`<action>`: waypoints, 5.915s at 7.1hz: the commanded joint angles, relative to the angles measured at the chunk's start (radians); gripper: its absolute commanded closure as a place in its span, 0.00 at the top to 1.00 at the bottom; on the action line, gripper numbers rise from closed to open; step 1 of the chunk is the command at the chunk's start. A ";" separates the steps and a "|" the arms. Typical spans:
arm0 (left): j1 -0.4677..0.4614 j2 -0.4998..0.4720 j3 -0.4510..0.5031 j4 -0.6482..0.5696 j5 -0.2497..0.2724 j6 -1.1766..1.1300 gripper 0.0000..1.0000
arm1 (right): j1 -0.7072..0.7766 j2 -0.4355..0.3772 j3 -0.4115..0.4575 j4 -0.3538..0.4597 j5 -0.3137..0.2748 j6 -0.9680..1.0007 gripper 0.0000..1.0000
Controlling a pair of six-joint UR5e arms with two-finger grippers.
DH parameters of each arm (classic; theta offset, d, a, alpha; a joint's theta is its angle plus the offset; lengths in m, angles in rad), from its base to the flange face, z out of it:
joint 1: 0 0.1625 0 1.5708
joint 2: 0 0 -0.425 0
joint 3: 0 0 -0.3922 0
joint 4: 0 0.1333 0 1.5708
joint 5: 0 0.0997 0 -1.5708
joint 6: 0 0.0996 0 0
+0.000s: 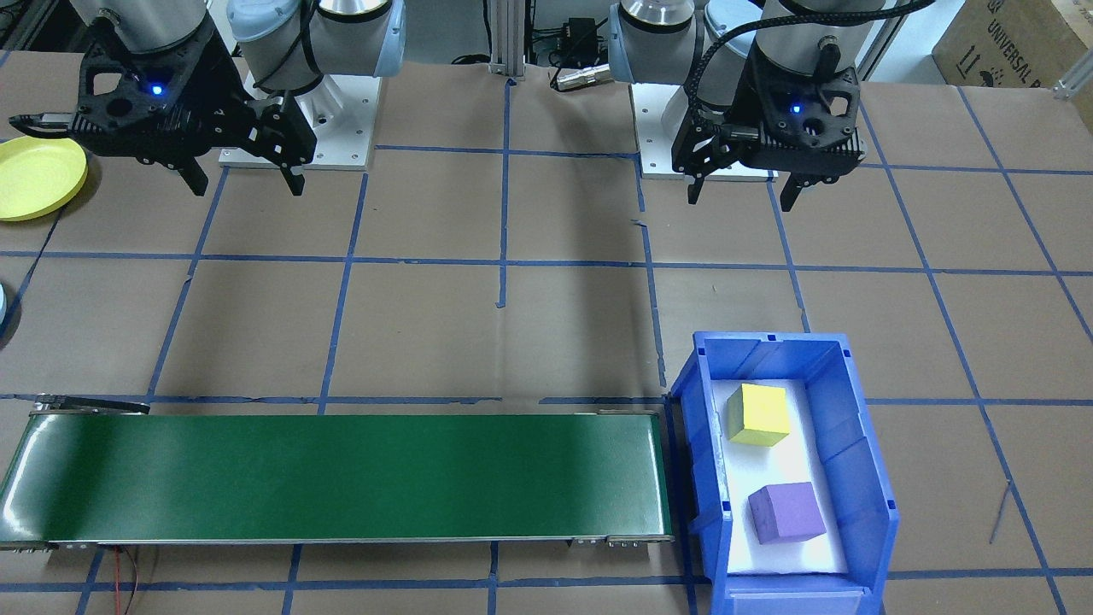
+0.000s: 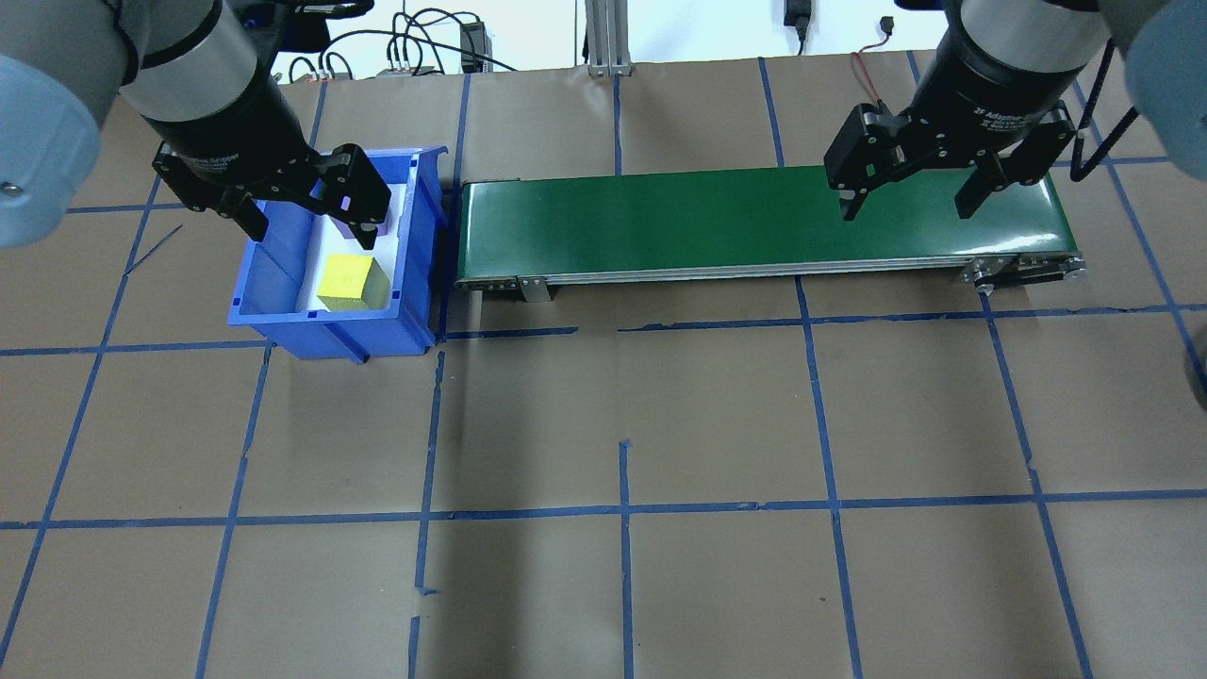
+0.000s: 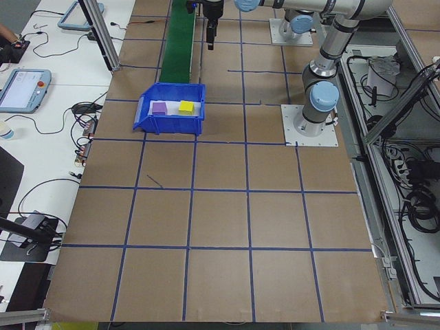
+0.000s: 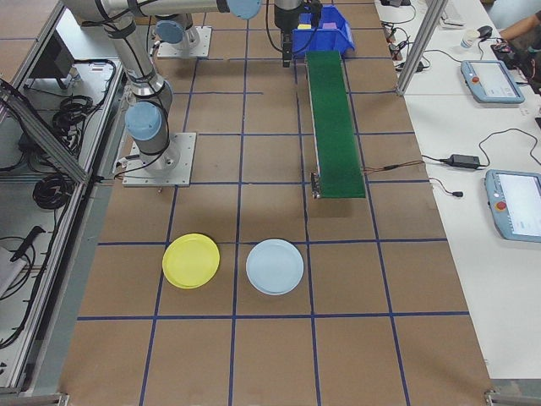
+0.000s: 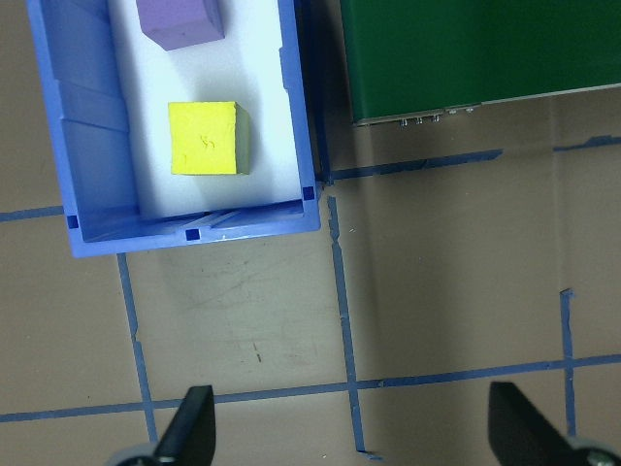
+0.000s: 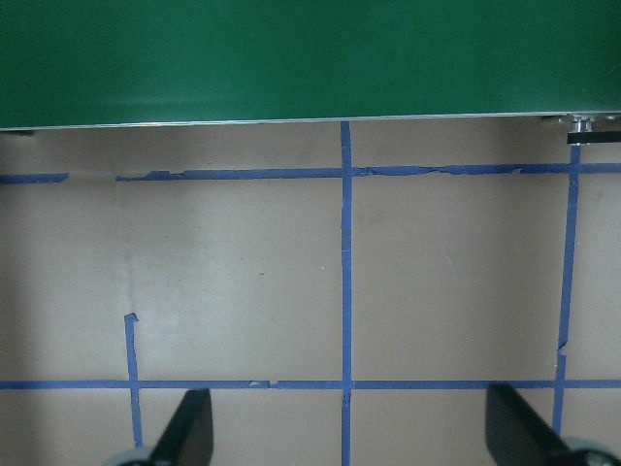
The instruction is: Move block left to right into plate
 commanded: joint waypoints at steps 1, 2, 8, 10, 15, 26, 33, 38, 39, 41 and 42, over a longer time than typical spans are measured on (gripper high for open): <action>0.004 0.000 0.004 0.001 0.003 0.000 1.00 | 0.000 -0.002 0.001 0.000 0.000 0.000 1.00; 0.004 0.000 0.006 0.001 0.003 0.000 1.00 | 0.000 0.000 0.001 0.000 0.000 0.000 1.00; 0.048 -0.150 0.087 0.052 -0.006 -0.037 1.00 | 0.000 0.000 0.001 0.000 0.000 0.000 1.00; 0.074 -0.291 0.157 0.202 -0.023 -0.011 1.00 | 0.000 0.000 0.001 0.000 0.000 0.000 1.00; 0.168 -0.624 0.291 0.318 -0.026 0.049 1.00 | 0.000 -0.002 0.002 0.000 -0.002 0.000 1.00; 0.168 -0.563 0.222 0.429 -0.040 0.047 0.52 | 0.000 -0.005 0.008 0.008 0.000 0.005 1.00; -0.102 -0.542 0.024 0.611 -0.037 -0.137 0.55 | 0.000 -0.003 0.010 0.005 0.000 0.002 1.00; -0.108 -0.531 0.027 0.656 -0.048 -0.213 1.00 | 0.000 -0.003 0.010 0.002 0.000 0.000 1.00; -0.111 -0.470 0.033 0.633 -0.048 -0.204 1.00 | 0.000 -0.003 0.011 0.002 0.000 0.001 1.00; -0.104 -0.290 0.041 0.403 -0.048 -0.198 1.00 | 0.000 -0.003 0.010 0.002 0.002 0.002 1.00; -0.102 -0.216 0.035 0.358 -0.042 -0.198 1.00 | 0.000 -0.003 0.011 0.002 0.000 0.002 1.00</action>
